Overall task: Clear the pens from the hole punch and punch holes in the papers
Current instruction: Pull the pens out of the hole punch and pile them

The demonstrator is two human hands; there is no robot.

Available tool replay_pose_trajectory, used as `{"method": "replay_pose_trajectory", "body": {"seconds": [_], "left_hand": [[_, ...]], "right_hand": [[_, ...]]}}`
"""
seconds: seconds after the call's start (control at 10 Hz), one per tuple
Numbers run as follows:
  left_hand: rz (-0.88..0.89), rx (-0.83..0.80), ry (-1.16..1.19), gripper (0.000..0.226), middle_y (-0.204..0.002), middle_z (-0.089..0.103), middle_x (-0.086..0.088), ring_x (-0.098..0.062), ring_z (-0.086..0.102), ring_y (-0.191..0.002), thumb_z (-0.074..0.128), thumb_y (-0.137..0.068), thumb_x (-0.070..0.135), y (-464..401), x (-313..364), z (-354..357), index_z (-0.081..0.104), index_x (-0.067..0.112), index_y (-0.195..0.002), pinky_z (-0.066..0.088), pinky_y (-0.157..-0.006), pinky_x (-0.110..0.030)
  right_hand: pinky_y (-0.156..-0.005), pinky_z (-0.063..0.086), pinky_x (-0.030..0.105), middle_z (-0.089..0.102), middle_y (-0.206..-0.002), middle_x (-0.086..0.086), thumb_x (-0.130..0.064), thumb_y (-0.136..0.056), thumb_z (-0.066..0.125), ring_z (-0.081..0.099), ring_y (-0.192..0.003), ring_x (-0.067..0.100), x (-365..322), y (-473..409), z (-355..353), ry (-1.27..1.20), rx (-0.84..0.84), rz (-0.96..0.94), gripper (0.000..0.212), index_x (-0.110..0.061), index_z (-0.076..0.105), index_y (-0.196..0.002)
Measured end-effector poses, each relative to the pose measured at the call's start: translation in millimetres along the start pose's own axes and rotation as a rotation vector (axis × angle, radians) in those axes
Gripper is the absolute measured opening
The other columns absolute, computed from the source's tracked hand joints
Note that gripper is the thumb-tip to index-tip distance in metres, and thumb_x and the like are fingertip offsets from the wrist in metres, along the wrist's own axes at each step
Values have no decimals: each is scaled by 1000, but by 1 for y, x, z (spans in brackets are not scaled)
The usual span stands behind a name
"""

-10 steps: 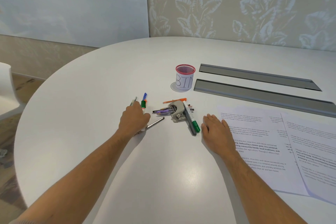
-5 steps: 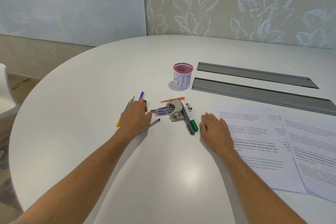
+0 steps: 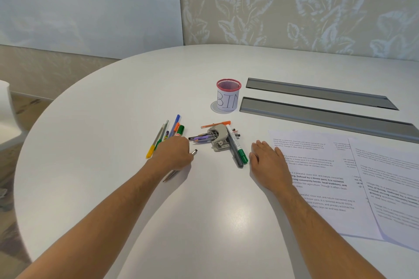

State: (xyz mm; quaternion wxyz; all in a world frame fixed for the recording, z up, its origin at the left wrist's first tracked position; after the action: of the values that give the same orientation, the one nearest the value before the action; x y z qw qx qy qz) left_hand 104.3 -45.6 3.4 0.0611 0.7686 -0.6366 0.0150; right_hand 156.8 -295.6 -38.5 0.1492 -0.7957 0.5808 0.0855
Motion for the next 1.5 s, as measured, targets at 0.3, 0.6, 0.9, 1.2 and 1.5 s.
{"method": "replay_pose_trajectory", "body": {"seconds": [0.3,0.6,0.9,1.2,1.5], "left_hand": [[-97,105,-9,18,-87,57,-1,-20,53,-78,52,-91,24,-5,-26,-2,62,11,-97,47,-66,-31],[-192,244,79,17,-94,59,-7,-23,51,-79,49,-91,12,-7,-44,-3,55,9,-107,41,-59,-33],[153,339,335,18,-105,55,-1,-19,52,-93,58,-91,23,5,35,-20,57,15,-108,41,-74,-30],[641,348,-88,55,-144,45,0,-26,42,-125,66,-85,12,11,125,-3,48,24,-136,40,-100,-42],[830,406,-370,21,-102,66,-1,-25,57,-90,69,-83,22,8,157,21,64,18,-103,45,-72,-38]], "right_hand": [[-123,9,40,33,-158,0,-32,-103,27,22,-148,13,0,1,-1,-3,0,-2,49,-17,38,-148],[-122,9,40,33,-158,0,-32,-104,28,22,-148,14,0,1,-1,-4,-1,-4,48,-16,38,-148],[-122,9,40,34,-158,0,-31,-104,28,22,-148,14,0,1,0,-4,1,-3,48,-17,38,-149],[-122,12,43,37,-156,0,-32,-103,26,24,-147,15,-2,2,-3,34,15,-14,48,-17,40,-146],[-121,11,42,35,-157,0,-31,-103,26,23,-148,15,-3,2,-4,45,7,-16,48,-17,38,-147]]}}
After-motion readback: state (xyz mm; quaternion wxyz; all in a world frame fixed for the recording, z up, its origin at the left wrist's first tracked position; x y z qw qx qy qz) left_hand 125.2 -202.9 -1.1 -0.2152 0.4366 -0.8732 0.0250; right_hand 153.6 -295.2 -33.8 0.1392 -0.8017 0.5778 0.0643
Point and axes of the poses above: each hand's wrist, its own y-axis away from the middle knuckle, its own z-axis out of the palm, x = y × z, the point moved 9 cm from there along -y, towards the middle knuckle
